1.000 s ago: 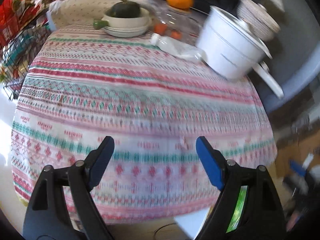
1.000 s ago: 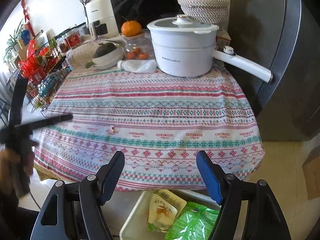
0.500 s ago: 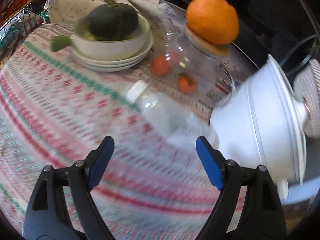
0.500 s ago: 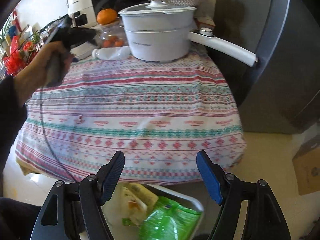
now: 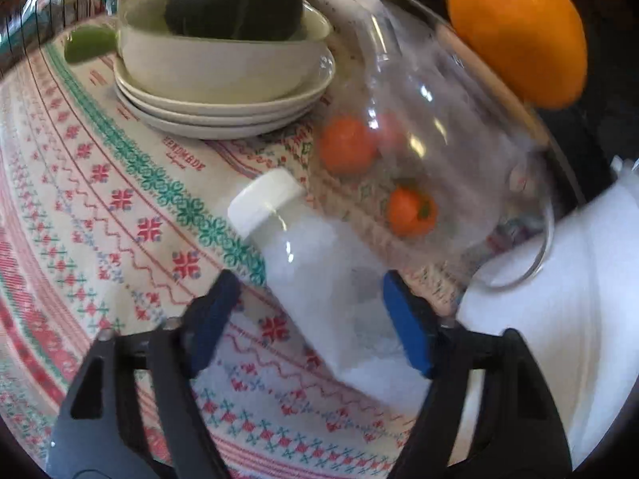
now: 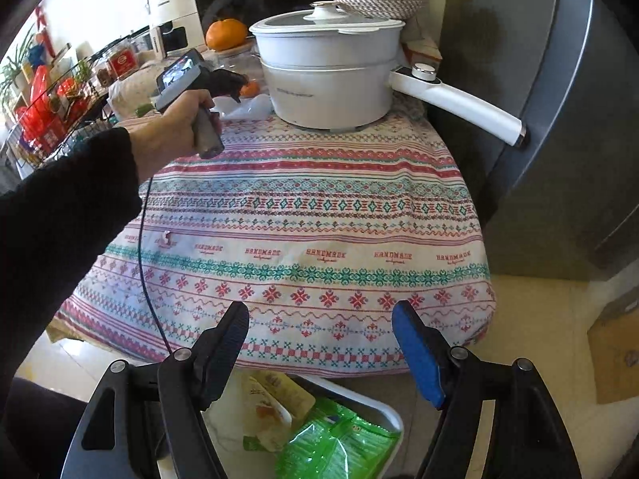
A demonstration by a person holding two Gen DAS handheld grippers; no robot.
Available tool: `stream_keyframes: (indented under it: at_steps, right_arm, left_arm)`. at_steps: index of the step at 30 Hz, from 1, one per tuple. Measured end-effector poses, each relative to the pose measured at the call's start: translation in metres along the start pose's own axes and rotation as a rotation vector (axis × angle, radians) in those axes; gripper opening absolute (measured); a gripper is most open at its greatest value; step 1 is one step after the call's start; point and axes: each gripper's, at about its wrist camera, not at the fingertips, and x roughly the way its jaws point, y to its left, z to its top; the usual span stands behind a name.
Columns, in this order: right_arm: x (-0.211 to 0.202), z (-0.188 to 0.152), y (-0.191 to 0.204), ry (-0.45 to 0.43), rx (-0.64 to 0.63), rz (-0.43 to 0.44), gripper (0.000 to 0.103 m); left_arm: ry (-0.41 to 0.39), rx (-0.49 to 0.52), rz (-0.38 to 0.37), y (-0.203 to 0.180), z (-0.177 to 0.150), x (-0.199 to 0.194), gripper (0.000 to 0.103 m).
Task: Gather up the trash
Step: 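Close the left tool on the small white bottle and lift it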
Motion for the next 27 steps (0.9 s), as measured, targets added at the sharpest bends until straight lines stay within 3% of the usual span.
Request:
stream_keyframes:
  at_steps: [2, 8, 16, 22, 27]
  right_arm:
    - [0.002, 0.0, -0.001, 0.007, 0.007, 0.008, 0.075]
    - [0.01, -0.001, -0.003, 0.031, 0.02, -0.001, 0.075]
    - [0.009, 0.0, 0.002, 0.021, 0.003, -0.013, 0.075]
    - [0.002, -0.002, 0.005, -0.001, 0.005, -0.028, 0.075]
    - [-0.011, -0.007, 0.001, -0.024, 0.024, -0.034, 0.075]
  left_arm:
    - [-0.003, -0.036, -0.062, 0.011, 0.004, -0.003, 0.057]
    - [-0.004, -0.098, -0.155, 0.037, 0.01, -0.007, 0.047]
    - [0.025, -0.008, -0.174, 0.082, 0.004, -0.043, 0.044]
    - [0.046, 0.075, -0.185, 0.119, -0.01, -0.112, 0.044]
    - [-0.002, 0.262, -0.184, 0.132, -0.038, -0.196, 0.044]
